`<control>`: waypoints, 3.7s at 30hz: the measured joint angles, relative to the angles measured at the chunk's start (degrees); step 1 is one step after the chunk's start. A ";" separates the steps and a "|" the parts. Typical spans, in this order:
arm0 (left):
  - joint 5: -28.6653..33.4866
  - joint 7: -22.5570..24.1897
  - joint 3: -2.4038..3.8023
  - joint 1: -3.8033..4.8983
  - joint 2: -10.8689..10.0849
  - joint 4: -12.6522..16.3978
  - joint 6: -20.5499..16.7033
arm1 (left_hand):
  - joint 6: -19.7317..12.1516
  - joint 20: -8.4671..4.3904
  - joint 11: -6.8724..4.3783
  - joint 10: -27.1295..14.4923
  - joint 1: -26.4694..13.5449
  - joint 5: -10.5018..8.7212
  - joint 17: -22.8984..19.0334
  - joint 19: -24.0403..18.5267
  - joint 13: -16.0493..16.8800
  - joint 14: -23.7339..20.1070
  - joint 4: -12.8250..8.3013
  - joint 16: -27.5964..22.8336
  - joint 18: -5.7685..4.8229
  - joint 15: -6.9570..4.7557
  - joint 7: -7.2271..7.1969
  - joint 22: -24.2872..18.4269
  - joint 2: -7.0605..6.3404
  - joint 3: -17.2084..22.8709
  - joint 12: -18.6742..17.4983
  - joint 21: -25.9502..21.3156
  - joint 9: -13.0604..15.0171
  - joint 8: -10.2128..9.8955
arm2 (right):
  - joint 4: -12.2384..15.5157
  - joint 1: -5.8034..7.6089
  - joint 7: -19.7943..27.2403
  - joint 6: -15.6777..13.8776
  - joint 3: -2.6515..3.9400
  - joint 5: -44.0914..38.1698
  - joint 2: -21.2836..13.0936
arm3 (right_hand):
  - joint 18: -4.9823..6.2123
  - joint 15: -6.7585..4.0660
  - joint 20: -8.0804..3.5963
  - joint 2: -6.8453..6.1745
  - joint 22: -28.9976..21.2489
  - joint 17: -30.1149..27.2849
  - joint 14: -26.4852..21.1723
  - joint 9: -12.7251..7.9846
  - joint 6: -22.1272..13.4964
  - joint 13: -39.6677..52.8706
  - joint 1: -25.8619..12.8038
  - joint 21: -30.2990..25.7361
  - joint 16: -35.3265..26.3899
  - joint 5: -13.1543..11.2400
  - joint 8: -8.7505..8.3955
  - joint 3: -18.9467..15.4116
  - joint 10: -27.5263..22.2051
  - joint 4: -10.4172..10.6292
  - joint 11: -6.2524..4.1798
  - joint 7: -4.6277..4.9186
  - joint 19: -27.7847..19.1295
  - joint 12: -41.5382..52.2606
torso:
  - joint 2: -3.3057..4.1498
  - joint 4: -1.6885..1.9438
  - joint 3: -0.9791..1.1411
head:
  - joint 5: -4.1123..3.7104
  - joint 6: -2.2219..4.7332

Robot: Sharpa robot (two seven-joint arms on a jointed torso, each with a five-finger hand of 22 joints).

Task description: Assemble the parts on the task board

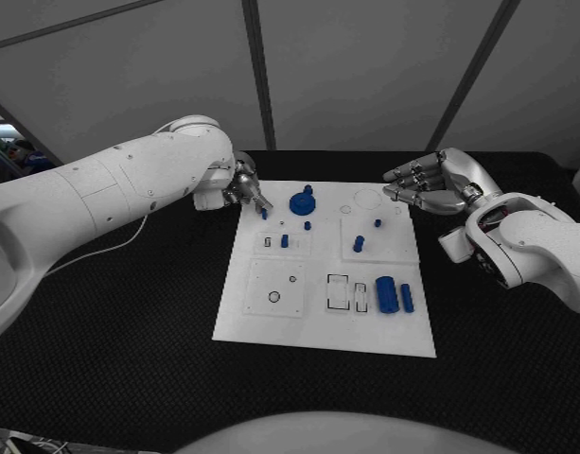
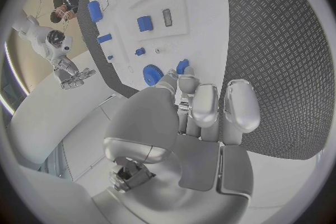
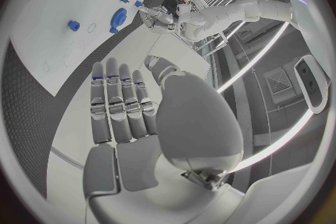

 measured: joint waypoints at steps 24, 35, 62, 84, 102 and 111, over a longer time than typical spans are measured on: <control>0.37 0.63 0.10 -0.03 0.43 -0.73 0.65 | 0.01 0.00 0.13 -0.77 4.77 -0.38 -0.07 0.00 -1.47 -0.09 -3.29 0.00 0.00 0.10 0.47 0.73 -2.03 10.64 -1.73 0.00 -2.25 -1.00 | 0.06 0.00 0.01 0.10 0.00 0.00 0.05 | 0.00 0.00 0.00 0.00 -0.11 -0.06 0.00 0.00 0.00 0.00 0.00 -0.27 0.00 0.21 0.00 0.17 0.00 -0.17 0.00 0.00 0.00 0.00 | 0.01 0.00 0.01 | -0.09 -0.32; 1.14 1.07 -0.08 -0.36 -0.43 -0.02 0.00 | 0.09 0.10 0.10 0.53 -2.12 0.68 -0.01 0.54 -2.17 -0.08 -4.44 0.00 0.00 0.12 0.74 1.89 -7.57 24.06 -2.05 0.33 -1.67 2.52 | 0.06 0.00 0.02 0.12 0.00 0.00 0.05 | 0.00 0.00 0.00 0.00 -0.10 -0.06 0.00 0.00 0.00 0.00 0.00 -0.27 0.00 0.21 0.00 0.17 0.00 -0.17 0.00 0.00 0.00 0.00 | 0.01 0.05 -0.01 | 0.17 -0.38; 7.86 1.35 -0.54 -0.49 -12.70 18.03 -11.59 | 0.72 -0.65 0.17 2.67 -6.97 8.79 0.32 2.51 -0.31 -0.08 -6.15 0.23 -0.52 -0.72 -0.13 2.98 -11.91 30.36 -0.34 2.44 -1.54 6.26 | -0.03 -0.01 0.05 0.08 0.00 0.00 -0.23 | 0.00 0.00 0.20 0.30 -0.14 -0.05 0.00 0.00 0.00 0.00 -0.30 -0.27 0.00 0.19 0.00 0.17 0.00 -0.17 0.00 0.00 0.20 0.00 | -0.05 0.12 -0.01 | 0.80 -0.24; 2.14 1.26 -2.23 -3.86 -14.46 25.27 -17.20 | 0.92 -0.72 -0.03 3.09 -7.79 9.16 0.36 2.56 -0.17 -0.09 -6.90 0.22 -0.11 -0.71 -0.32 2.98 -12.73 31.25 -0.34 2.67 -0.49 6.52 | -0.03 0.00 0.05 0.08 0.00 0.00 -0.24 | 0.00 0.00 0.20 0.30 -0.14 -0.04 0.00 0.00 0.00 0.00 -0.30 -0.27 0.00 0.19 0.00 0.16 0.00 -0.17 0.00 0.00 0.20 0.00 | 0.01 -0.04 -0.01 | 1.08 -0.36; -1.07 1.16 -2.29 -4.00 -14.35 25.56 -15.59 | 0.91 -0.92 -0.21 3.27 -7.77 9.09 0.35 2.77 -0.01 0.14 -6.80 0.22 -3.59 -0.89 -0.31 2.97 -12.71 31.46 -0.34 2.66 0.42 6.42 | -0.14 0.00 0.05 0.09 0.00 0.01 -0.15 | 0.00 0.00 0.20 0.30 -0.14 -0.04 0.00 0.00 0.00 0.00 -0.30 -0.27 0.00 0.19 0.00 0.17 0.00 -0.17 0.00 0.00 0.20 0.00 | 0.02 -0.01 0.00 | 1.10 -0.55; -1.32 1.13 -2.27 -3.97 -14.37 25.73 -14.45 | 1.12 -0.92 0.00 3.50 -7.77 9.56 0.35 2.76 0.82 0.09 -6.81 0.22 -2.19 -0.94 -0.51 2.97 -12.72 31.47 0.49 2.66 1.13 6.72 | -0.21 -0.01 0.06 0.09 0.00 0.01 -0.06 | 0.00 0.00 0.20 0.30 -0.13 -0.04 0.00 0.00 0.00 0.00 -0.30 -0.27 0.00 0.18 0.00 0.17 0.00 -0.17 0.00 0.00 0.20 0.00 | 0.02 -0.01 -0.01 | 1.10 -0.59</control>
